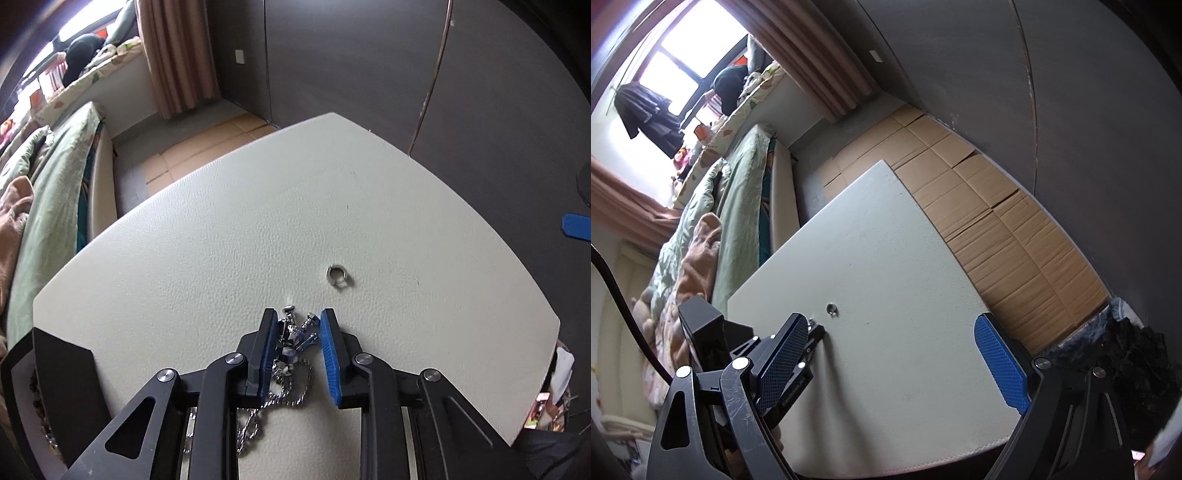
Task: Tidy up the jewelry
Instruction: 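Lift the skull pendant above the table with the left gripper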
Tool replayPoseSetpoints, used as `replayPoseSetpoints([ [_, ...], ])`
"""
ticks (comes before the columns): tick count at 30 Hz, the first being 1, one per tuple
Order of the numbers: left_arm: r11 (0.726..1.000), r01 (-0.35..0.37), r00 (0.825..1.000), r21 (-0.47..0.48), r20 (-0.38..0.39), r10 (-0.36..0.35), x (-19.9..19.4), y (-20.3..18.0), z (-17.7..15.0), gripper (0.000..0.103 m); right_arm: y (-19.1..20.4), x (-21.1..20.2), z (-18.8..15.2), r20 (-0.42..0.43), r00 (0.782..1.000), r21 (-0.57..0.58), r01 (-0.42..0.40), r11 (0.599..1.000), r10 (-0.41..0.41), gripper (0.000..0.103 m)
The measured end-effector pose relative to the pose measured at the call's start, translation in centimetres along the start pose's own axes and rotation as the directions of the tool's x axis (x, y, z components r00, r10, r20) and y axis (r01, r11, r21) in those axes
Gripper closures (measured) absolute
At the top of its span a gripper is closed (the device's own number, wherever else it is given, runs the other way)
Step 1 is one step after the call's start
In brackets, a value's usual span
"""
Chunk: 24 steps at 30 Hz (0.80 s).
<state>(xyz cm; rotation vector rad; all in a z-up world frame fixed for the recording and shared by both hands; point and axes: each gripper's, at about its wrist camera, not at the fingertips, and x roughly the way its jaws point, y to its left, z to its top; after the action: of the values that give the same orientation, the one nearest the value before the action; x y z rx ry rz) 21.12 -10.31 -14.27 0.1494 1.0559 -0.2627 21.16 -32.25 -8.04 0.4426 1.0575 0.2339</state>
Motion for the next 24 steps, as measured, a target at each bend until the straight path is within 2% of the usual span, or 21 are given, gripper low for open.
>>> replayPoseSetpoints([
  [3,0.999,0.003,1.0,0.045,-0.024,-0.002,-0.2,-0.3,-0.2,0.078,0.2,0.2,0.0,-0.009,1.0,-0.012,0.0,1.0,-0.001,0.011],
  [10,0.998,0.023,0.998,0.052,-0.058,-0.02,-0.4,-0.1,-0.6,0.074,0.9,0.6,-0.1,-0.02,1.0,-0.042,0.003,0.999,-0.004,0.011],
  [14,0.996,0.085,0.993,0.023,-0.08,-0.083,-0.6,0.2,-0.8,0.052,1.3,0.8,-0.3,-0.023,1.0,-0.056,0.009,0.998,-0.01,0.011],
  [18,0.996,0.079,0.995,0.031,-0.072,-0.076,-0.8,0.1,-1.2,0.053,1.4,1.0,-0.3,-0.026,0.999,-0.068,0.018,0.998,-0.02,0.011],
  [20,0.997,0.076,0.995,0.02,-0.065,-0.075,-0.8,0.2,-1.3,0.057,1.4,1.2,-0.3,-0.031,0.999,-0.069,0.024,0.997,-0.026,0.011],
  [22,0.999,0.047,0.997,0.027,-0.056,-0.045,-0.7,0.2,-1.3,0.068,1.4,1.2,-0.3,-0.031,0.999,-0.071,0.027,0.997,-0.029,0.011],
  [24,1.0,0.022,0.999,0.011,-0.047,-0.021,-0.8,0.6,-1.3,0.085,1.5,1.1,-0.4,-0.027,0.999,-0.076,0.027,0.997,-0.029,0.011],
])
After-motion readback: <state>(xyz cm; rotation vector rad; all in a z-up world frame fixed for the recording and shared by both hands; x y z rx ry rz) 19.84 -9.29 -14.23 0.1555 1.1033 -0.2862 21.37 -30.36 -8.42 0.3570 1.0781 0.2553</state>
